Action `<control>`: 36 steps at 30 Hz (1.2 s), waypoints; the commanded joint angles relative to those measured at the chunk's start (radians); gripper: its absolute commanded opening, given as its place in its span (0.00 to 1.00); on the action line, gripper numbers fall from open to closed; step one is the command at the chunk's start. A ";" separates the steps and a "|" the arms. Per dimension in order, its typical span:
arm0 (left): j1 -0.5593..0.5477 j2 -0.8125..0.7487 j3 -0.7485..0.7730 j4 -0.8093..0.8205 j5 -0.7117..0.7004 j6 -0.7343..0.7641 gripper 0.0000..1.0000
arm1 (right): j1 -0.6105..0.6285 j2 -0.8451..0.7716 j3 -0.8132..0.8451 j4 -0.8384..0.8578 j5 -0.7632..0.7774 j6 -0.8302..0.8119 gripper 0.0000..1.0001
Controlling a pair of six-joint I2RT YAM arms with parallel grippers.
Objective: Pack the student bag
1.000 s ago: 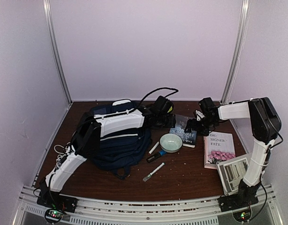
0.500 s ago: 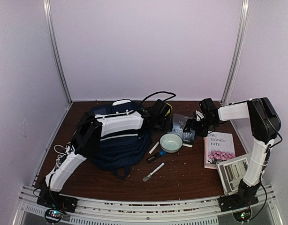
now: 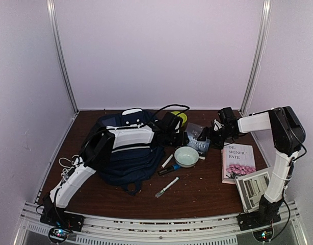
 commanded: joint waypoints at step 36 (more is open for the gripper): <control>0.015 0.028 -0.077 0.205 0.161 0.027 0.51 | 0.072 0.013 -0.104 0.953 -0.330 0.618 0.59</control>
